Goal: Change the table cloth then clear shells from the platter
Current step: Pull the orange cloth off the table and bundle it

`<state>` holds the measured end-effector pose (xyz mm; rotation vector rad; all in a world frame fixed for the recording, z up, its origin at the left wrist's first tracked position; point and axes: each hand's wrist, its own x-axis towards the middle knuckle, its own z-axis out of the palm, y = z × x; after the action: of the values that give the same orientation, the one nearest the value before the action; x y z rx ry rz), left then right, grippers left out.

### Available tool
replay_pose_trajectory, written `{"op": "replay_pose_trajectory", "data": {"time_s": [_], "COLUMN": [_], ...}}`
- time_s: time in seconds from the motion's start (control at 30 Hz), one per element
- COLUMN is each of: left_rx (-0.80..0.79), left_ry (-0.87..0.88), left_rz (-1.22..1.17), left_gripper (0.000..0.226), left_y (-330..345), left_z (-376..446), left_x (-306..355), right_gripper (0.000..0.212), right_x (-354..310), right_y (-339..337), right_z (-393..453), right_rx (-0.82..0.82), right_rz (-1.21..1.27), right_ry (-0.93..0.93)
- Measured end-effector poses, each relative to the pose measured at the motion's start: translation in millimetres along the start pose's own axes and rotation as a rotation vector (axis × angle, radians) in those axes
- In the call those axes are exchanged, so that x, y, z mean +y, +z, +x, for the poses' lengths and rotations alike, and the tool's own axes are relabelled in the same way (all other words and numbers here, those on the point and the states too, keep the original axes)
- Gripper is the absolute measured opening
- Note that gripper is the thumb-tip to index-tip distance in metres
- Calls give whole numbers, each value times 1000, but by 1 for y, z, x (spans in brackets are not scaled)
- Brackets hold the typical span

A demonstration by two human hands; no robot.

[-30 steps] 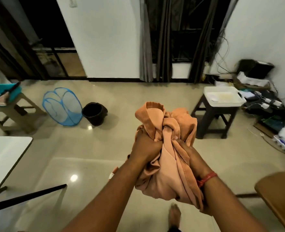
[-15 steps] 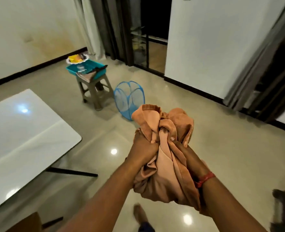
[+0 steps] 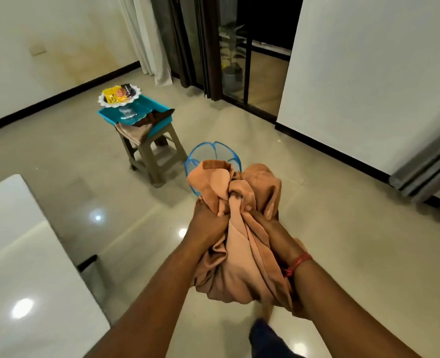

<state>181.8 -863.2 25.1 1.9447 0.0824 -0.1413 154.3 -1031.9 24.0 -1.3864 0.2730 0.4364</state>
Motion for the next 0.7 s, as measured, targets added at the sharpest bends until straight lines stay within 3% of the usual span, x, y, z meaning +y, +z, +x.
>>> {"op": "replay_pose_trajectory", "data": {"time_s": [0.1,0.23,0.37,0.57,0.63,0.7], "left_rx": [22,77,111,78,2,-71], "left_ry": [-7,-83,-179,-219,-243,-295], "left_rz": [16,37,5,-18,15,13], "left_gripper": [31,40,44,35,24,32], "left_y": [-10,-29,-57,-104,-118,-128], "left_z": [77,168,248,374,423,467], "left_x": [-6,-13,-13,-39,-53,-71], "right_gripper": [38,68,75,71,56,54], "right_x": [-19,-44,-74,-105,-108,-114], "right_y": [0,9,32,70,83,92], "right_z": [87,199,288,412,453,487], "right_rx": [-34,-170,-231,-193,-159,-100], "right_rz": [5,-20,-58,-16,43,86], "right_ry": [18,117,113,163,188,223]}}
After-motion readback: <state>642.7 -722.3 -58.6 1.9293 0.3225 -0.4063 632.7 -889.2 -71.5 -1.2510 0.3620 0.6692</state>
